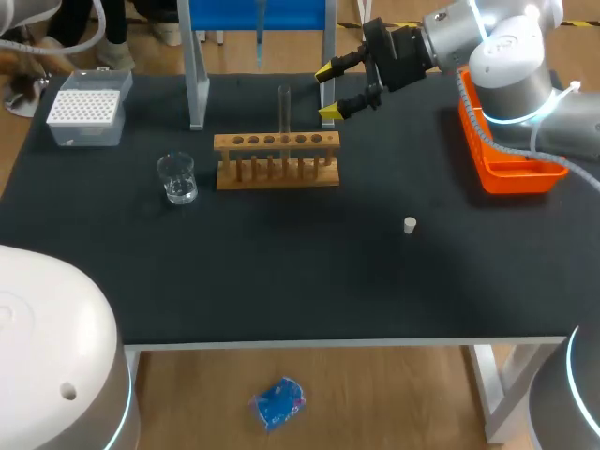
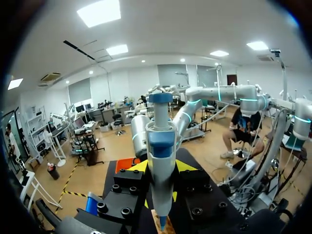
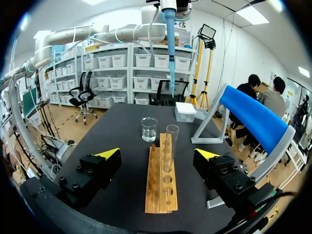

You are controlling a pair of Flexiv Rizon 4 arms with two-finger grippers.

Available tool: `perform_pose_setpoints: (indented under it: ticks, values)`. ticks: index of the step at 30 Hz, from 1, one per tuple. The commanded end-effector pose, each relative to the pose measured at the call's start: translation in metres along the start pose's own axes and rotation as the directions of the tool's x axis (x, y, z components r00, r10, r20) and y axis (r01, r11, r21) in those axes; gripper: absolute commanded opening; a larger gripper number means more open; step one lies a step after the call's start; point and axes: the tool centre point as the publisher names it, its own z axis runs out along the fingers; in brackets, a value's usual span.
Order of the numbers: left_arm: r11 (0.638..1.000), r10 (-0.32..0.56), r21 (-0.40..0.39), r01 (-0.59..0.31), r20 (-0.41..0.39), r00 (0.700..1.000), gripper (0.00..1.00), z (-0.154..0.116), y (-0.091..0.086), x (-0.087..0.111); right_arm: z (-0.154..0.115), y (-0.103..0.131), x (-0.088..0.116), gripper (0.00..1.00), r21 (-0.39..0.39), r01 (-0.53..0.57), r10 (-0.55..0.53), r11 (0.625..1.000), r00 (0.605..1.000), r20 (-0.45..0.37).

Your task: Invert the test tube, pick up the pipette, mount the tip to pipette, aspirate from beaker and dispense into the tube, eject the tip, return the pipette, and cap with the stopper.

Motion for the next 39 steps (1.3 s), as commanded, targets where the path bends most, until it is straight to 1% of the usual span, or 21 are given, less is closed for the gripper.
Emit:
perform_pose_setpoints:
  ticks: [1,7,13,21,30,39]
  values:
    - [1.000,-0.002,-0.004,0.002,-0.004,1.000,0.00,-0.001,-0.001,0.000,0.000,-0.001,0.000,1.00,-0.001,0.001,-0.001,1.000,1.000,0.000]
    - [1.000,-0.002,-0.004,0.002,-0.004,1.000,0.00,-0.001,-0.001,0.000,0.000,-0.001,0.000,1.00,-0.001,0.001,-0.001,1.000,1.000,0.000]
    - [1.000,0.007,0.021,-0.007,-0.034,0.999,0.00,0.016,0.003,-0.005,0.000,-0.001,0.000,1.00,-0.001,0.001,-0.001,1.000,1.000,0.000]
    - [0.999,0.004,0.046,-0.001,-0.046,0.999,0.00,0.031,0.009,-0.010,0.000,-0.001,0.000,1.00,-0.001,0.001,-0.001,1.000,1.000,0.000]
    - [0.998,0.004,0.062,-0.001,-0.049,0.999,0.00,0.038,0.010,-0.012,0.000,-0.001,0.000,1.00,-0.001,0.001,-0.001,1.000,1.000,0.000]
    - [0.997,-0.010,0.073,0.013,-0.048,0.999,0.00,0.040,0.020,-0.012,0.000,-0.001,0.000,1.00,-0.001,0.001,-0.001,1.000,1.000,0.000]
